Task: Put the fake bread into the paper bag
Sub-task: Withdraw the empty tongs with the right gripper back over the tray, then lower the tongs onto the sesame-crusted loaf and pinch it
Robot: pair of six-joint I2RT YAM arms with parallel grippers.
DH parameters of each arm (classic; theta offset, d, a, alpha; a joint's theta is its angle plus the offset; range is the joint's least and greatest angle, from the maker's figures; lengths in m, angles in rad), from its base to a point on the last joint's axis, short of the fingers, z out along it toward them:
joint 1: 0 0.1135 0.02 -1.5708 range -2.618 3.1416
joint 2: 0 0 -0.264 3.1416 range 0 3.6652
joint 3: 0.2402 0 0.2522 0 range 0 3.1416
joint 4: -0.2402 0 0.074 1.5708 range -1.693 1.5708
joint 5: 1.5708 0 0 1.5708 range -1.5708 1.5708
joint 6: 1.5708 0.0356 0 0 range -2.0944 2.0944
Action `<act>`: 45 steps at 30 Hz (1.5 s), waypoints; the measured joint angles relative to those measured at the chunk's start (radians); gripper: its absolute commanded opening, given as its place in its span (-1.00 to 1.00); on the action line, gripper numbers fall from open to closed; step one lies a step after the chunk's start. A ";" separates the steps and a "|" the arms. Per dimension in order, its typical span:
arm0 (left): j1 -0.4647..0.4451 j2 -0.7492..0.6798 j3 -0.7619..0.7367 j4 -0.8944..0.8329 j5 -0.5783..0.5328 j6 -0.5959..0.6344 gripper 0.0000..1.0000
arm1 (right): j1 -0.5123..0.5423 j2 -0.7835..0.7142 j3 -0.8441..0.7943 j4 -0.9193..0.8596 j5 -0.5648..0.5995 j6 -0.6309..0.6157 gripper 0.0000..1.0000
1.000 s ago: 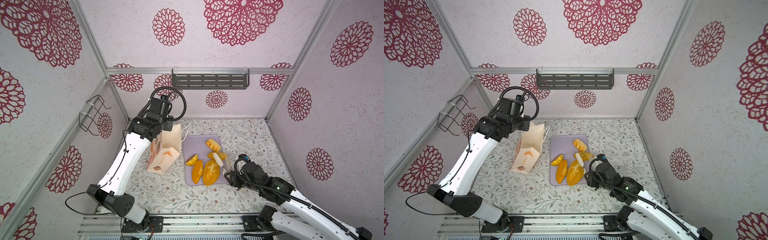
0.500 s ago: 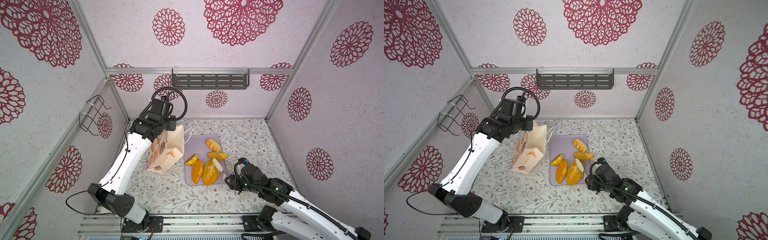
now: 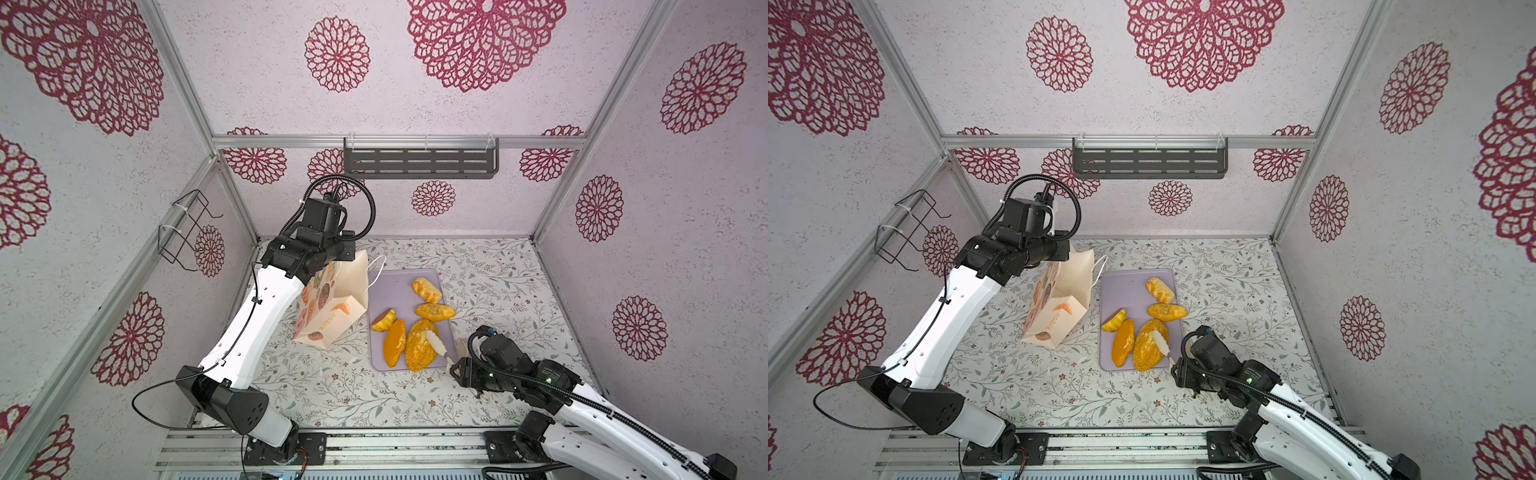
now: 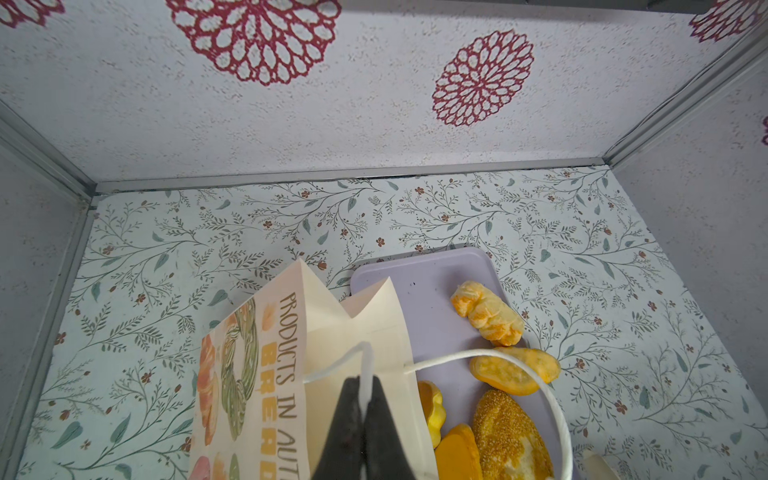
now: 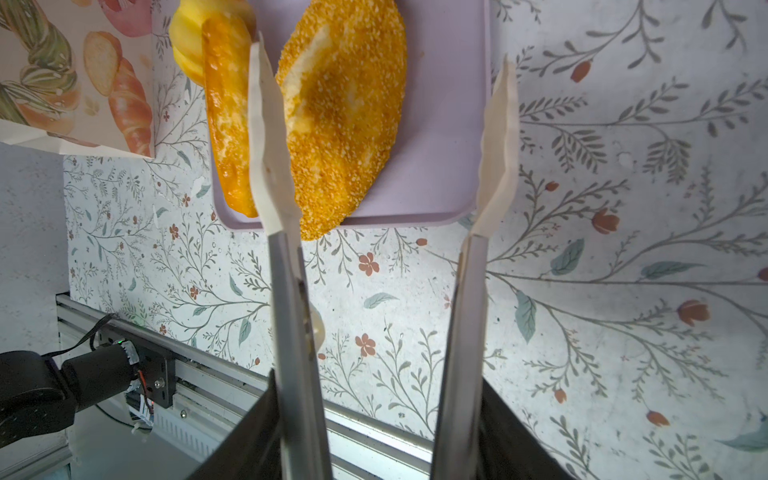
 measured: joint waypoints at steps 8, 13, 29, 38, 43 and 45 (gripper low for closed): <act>0.000 -0.013 -0.043 0.034 0.014 -0.006 -1.00 | 0.000 0.006 -0.068 0.108 -0.057 0.059 0.23; 0.000 -0.017 -0.058 0.043 0.023 -0.009 -1.00 | 0.000 0.029 -0.082 0.168 -0.082 0.077 0.24; 0.000 -0.018 -0.063 0.055 0.027 -0.010 -1.00 | -0.001 0.056 -0.138 0.333 -0.142 0.145 0.23; 0.000 -0.018 -0.063 0.056 0.027 -0.013 -1.00 | -0.001 0.055 -0.164 0.371 -0.161 0.164 0.12; 0.000 -0.018 -0.063 0.056 0.026 -0.013 -1.00 | -0.001 0.047 -0.176 0.381 -0.161 0.172 0.02; 0.000 -0.018 -0.063 0.056 0.026 -0.013 -1.00 | -0.001 0.039 -0.182 0.385 -0.161 0.171 -0.02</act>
